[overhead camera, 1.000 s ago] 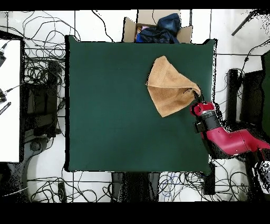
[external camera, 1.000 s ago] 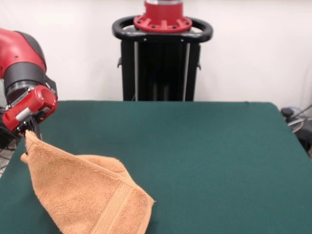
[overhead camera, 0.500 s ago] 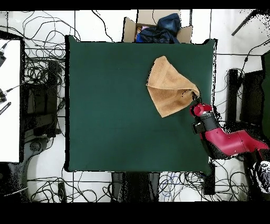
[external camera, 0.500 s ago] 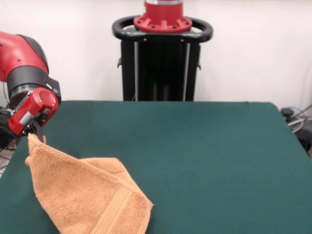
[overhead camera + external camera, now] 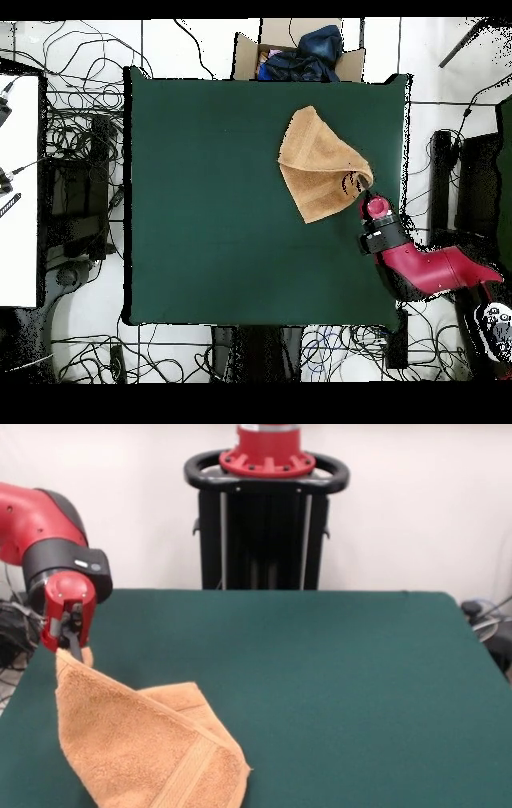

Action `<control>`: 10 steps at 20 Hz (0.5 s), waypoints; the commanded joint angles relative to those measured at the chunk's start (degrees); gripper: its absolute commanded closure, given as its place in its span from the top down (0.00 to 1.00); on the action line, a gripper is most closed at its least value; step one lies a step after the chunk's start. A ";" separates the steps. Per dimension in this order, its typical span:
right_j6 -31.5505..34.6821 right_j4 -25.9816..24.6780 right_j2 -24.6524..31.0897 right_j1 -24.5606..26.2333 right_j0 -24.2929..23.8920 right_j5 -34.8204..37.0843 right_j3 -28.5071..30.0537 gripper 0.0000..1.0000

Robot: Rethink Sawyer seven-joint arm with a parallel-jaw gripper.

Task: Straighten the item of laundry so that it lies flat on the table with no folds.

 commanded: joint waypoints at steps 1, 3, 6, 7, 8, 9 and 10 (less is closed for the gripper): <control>15.72 -4.78 0.38 2.17 3.04 -3.15 -1.22 0.00; 17.62 -6.34 -0.04 1.77 3.12 -4.22 -1.93 0.00; 24.86 -9.92 -0.54 -0.60 3.56 -5.92 -3.50 0.00; 25.86 -10.47 -0.67 -1.10 3.67 -6.33 -3.64 0.00; 29.02 -12.44 -0.84 -2.06 3.86 -7.24 -5.05 0.00; 29.81 -13.13 -0.97 -2.52 3.97 -7.72 -5.40 0.00; 32.12 -15.08 -1.20 -3.27 4.24 -8.66 -6.72 0.00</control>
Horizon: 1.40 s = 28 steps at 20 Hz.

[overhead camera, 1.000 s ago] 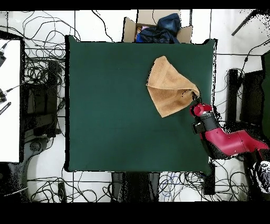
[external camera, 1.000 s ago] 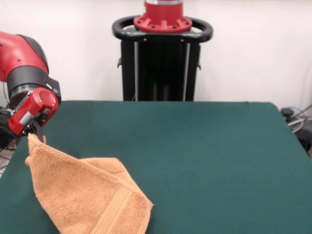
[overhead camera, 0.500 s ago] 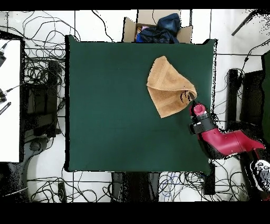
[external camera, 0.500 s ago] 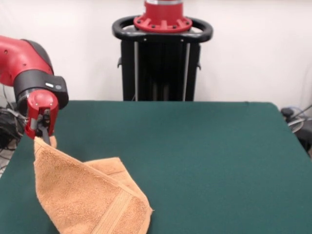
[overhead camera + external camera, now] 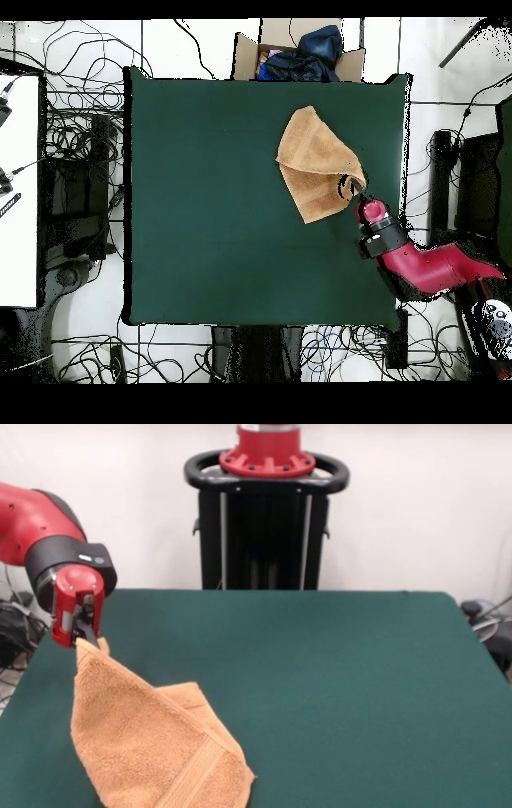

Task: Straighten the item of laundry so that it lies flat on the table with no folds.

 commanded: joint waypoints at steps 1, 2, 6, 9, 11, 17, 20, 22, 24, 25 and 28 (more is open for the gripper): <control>27.14 -9.72 -1.31 -2.90 3.39 -4.66 -6.55 0.00; 29.00 -11.41 -1.58 -3.19 3.66 -5.47 -7.80 0.00; 32.74 -14.12 -2.08 -2.89 3.79 -7.85 -10.58 0.00; 32.51 -14.91 -2.46 -2.58 3.93 -8.82 -11.66 0.00; 33.15 -14.97 -2.70 -2.17 4.06 -9.19 -12.08 0.00; 31.36 -14.96 -3.59 -1.43 4.36 -10.24 -13.05 0.00; 29.06 -14.77 -4.01 -1.23 4.62 -10.74 -12.91 0.00; 28.32 -15.11 -4.36 -0.80 4.93 -10.82 -13.00 0.00; 27.61 -16.05 -4.73 -0.61 5.37 -11.09 -13.15 0.00; 27.36 -16.27 -4.86 -0.59 5.50 -11.16 -13.18 0.00; 27.50 -17.06 -5.09 -0.58 5.89 -11.69 -13.48 0.00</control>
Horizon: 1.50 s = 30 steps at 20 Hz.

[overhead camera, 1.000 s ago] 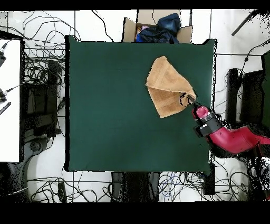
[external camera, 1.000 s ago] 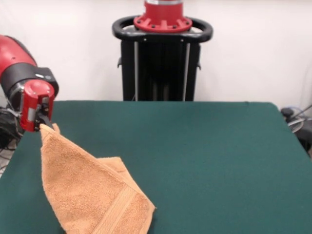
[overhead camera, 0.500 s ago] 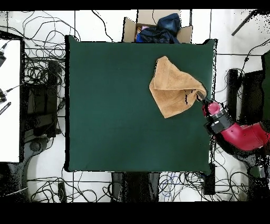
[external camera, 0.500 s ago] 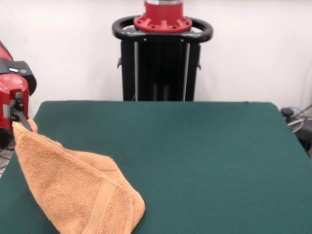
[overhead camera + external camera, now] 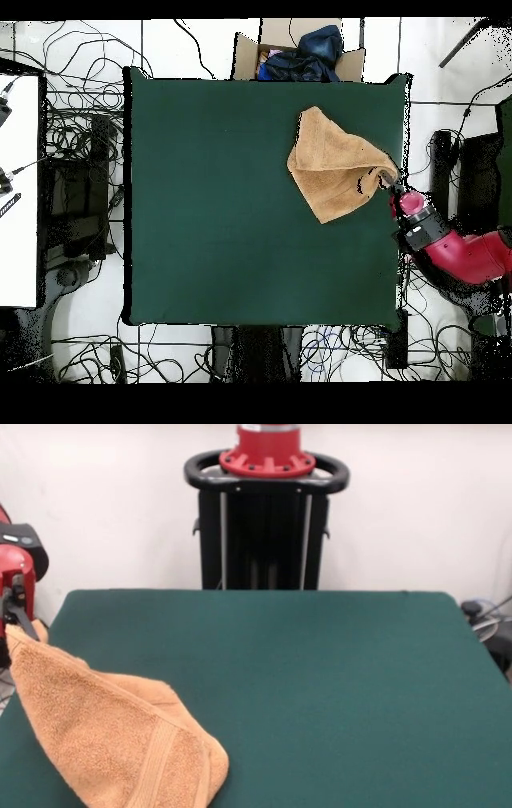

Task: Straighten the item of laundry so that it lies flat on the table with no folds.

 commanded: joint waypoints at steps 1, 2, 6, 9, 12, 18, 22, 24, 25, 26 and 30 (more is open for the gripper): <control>9.06 -4.83 -2.49 1.75 3.24 -3.46 -2.25 0.00; 8.89 -4.93 -2.56 1.80 3.30 -3.61 -2.36 0.00; 8.64 -4.77 -3.06 1.94 3.64 -4.01 -2.60 0.00; 8.38 -4.55 -3.37 1.99 3.82 -4.27 -2.72 0.00; 8.35 -4.37 -3.66 2.12 4.01 -4.49 -3.00 0.00; 7.40 -3.90 -4.06 2.19 4.25 -4.73 -3.16 0.00; 6.98 -3.90 -4.25 2.30 4.36 -5.04 -3.32 1.00; 6.92 -3.97 -4.26 2.33 4.37 -5.19 -3.37 1.00; 6.89 -4.00 -4.27 2.34 4.37 -5.27 -3.40 1.00; 6.82 -3.98 -4.30 2.37 4.38 -5.35 -3.44 1.00; 6.33 -3.91 -4.51 2.42 4.52 -5.59 -3.49 1.00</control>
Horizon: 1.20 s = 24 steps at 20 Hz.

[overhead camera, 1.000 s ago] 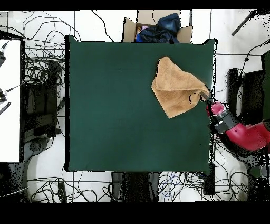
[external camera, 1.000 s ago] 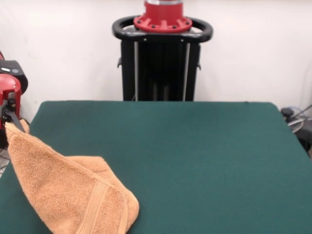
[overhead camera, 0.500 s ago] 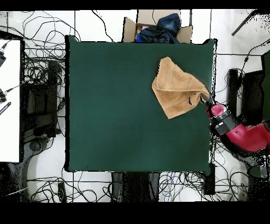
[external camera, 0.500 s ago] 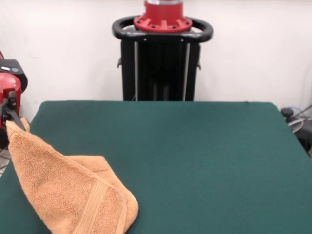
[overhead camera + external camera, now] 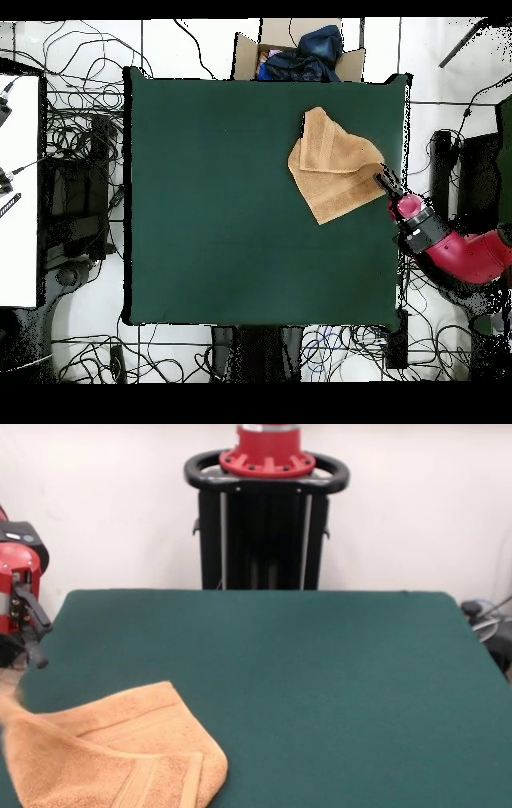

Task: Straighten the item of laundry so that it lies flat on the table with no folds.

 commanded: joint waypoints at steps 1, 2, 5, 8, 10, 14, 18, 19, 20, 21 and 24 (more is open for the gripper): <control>6.18 -2.14 -1.42 2.13 2.12 -2.17 -1.70 1.00; 6.00 -2.10 -1.50 2.14 2.20 -2.11 -1.71 1.00; 5.60 -2.10 -1.72 2.13 2.39 -2.07 -1.72 1.00; 5.50 -2.21 -2.01 2.14 2.61 -2.08 -1.78 1.00; 5.90 -2.37 -2.15 2.17 2.77 -2.12 -2.00 1.00; 5.17 -2.26 -2.47 1.99 2.97 -2.07 -1.71 1.00; 3.95 -1.92 -3.10 1.53 3.82 -0.66 -1.36 1.00; 3.47 -1.90 -3.36 1.26 4.08 -0.40 -1.26 1.00; 1.18 -1.83 -3.85 0.59 4.71 0.44 -0.72 1.00; -0.45 -1.78 -4.21 0.27 5.08 0.76 -0.47 1.00; -10.10 -2.25 -5.73 -1.13 7.05 2.36 1.26 1.00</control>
